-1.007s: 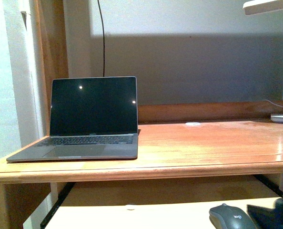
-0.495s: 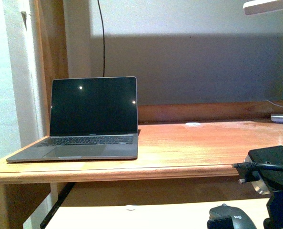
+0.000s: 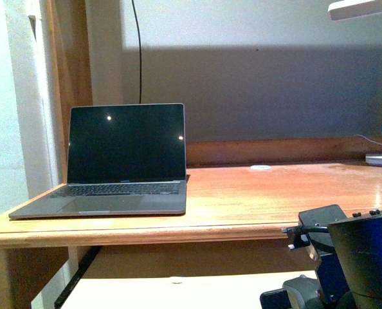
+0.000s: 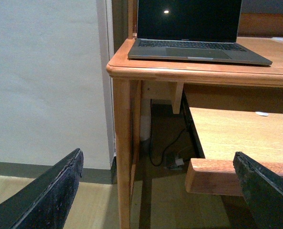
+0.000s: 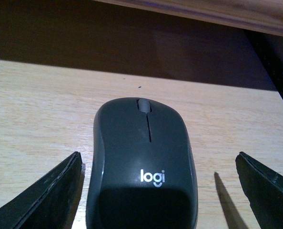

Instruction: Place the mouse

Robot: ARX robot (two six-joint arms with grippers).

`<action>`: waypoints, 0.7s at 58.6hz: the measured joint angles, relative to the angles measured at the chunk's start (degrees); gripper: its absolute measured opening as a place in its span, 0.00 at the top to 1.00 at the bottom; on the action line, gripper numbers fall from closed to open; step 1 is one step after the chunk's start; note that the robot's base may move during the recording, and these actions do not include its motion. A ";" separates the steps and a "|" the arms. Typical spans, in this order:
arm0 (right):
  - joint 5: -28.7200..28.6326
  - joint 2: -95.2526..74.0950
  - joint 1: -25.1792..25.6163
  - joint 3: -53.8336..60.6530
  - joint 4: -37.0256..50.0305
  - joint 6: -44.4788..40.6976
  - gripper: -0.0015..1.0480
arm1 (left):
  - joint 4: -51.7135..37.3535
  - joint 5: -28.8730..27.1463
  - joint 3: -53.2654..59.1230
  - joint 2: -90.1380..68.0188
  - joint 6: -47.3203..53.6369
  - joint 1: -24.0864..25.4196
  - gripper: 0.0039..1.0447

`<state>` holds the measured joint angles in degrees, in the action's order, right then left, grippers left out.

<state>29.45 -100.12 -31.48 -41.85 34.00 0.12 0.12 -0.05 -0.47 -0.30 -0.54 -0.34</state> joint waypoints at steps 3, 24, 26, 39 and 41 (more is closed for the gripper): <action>-0.02 -0.37 0.33 -0.39 -0.87 0.02 0.07 | 0.00 0.00 0.00 0.00 0.00 0.00 0.07; -1.81 -2.32 1.90 -4.92 -7.30 3.91 0.07 | 0.00 0.00 0.00 0.00 0.00 0.00 0.07; -1.88 -2.38 1.90 -5.20 -7.63 4.39 0.07 | 0.00 0.00 0.00 0.00 0.00 0.00 0.07; -3.39 -2.71 1.84 -5.60 -8.02 5.31 0.36 | 0.00 0.00 0.00 0.00 0.00 0.00 0.07; -3.52 -2.69 1.84 -5.60 -8.20 5.53 0.41 | 0.00 0.00 0.00 0.00 0.02 0.00 0.07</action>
<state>25.93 -102.80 -29.65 -47.44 25.80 5.65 0.12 -0.05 -0.47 -0.30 -0.51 -0.34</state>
